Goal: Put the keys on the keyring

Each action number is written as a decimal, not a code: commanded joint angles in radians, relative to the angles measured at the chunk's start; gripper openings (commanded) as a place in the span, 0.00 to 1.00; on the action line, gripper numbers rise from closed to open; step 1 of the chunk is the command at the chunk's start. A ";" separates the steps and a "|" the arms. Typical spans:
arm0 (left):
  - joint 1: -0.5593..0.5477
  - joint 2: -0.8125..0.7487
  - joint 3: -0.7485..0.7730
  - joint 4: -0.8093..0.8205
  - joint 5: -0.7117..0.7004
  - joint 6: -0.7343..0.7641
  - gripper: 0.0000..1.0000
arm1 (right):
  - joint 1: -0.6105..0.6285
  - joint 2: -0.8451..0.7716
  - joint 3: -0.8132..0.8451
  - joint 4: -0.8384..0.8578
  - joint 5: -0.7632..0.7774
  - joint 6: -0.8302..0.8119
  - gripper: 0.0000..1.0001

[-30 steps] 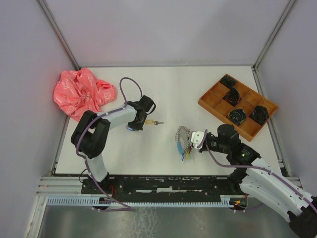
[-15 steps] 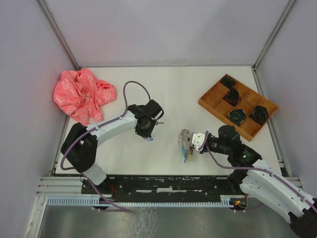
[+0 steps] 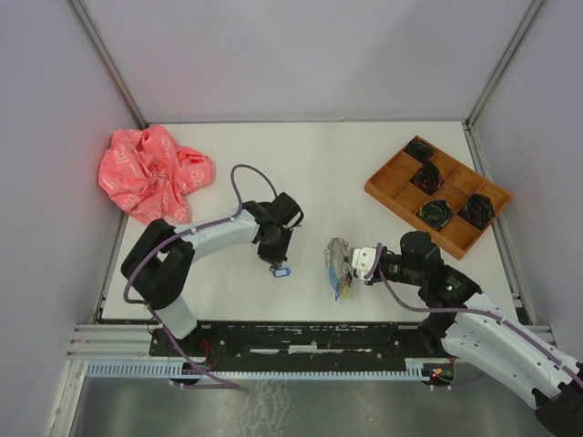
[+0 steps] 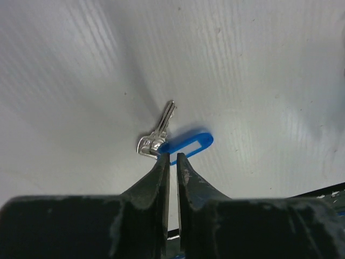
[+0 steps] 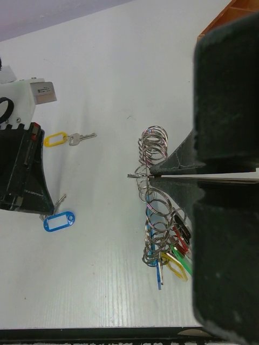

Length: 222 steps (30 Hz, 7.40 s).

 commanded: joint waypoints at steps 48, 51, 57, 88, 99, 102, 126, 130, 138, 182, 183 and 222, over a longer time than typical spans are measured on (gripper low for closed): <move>0.017 -0.243 -0.337 0.327 -0.104 -0.182 0.25 | 0.042 0.003 0.020 0.028 -0.041 -0.022 0.01; 0.011 -0.227 -0.325 0.329 -0.108 -0.168 0.17 | 0.042 0.003 0.020 0.027 -0.042 -0.021 0.01; -0.011 -0.217 -0.277 0.285 -0.121 -0.128 0.03 | 0.043 0.004 0.021 0.027 -0.042 -0.019 0.01; -0.060 0.223 0.286 -0.335 -0.111 0.314 0.03 | 0.057 0.012 0.028 0.003 -0.052 -0.019 0.01; -0.079 0.299 0.376 -0.198 -0.069 0.330 0.27 | 0.060 0.009 0.026 -0.003 -0.050 -0.020 0.01; -0.079 0.212 0.302 -0.117 -0.076 0.297 0.39 | 0.062 0.013 0.026 0.000 -0.057 -0.021 0.01; -0.076 -0.405 -0.598 0.929 -0.171 0.124 0.40 | 0.068 0.044 0.025 0.009 -0.076 -0.016 0.01; -0.077 -0.366 -0.600 0.935 -0.163 0.126 0.34 | 0.068 0.046 0.026 0.009 -0.075 -0.014 0.01; -0.077 -0.366 -0.606 0.931 -0.159 0.131 0.23 | 0.068 0.047 0.026 0.008 -0.073 -0.014 0.01; -0.079 -0.205 -0.317 0.516 -0.075 0.209 0.03 | 0.069 0.065 0.028 0.002 -0.074 -0.011 0.01; -0.079 -0.199 -0.302 0.480 -0.075 0.196 0.03 | 0.069 0.066 0.030 0.001 -0.074 -0.012 0.01; -0.092 -0.230 -0.353 0.664 -0.227 0.082 0.40 | 0.077 0.057 0.030 -0.009 -0.096 -0.010 0.01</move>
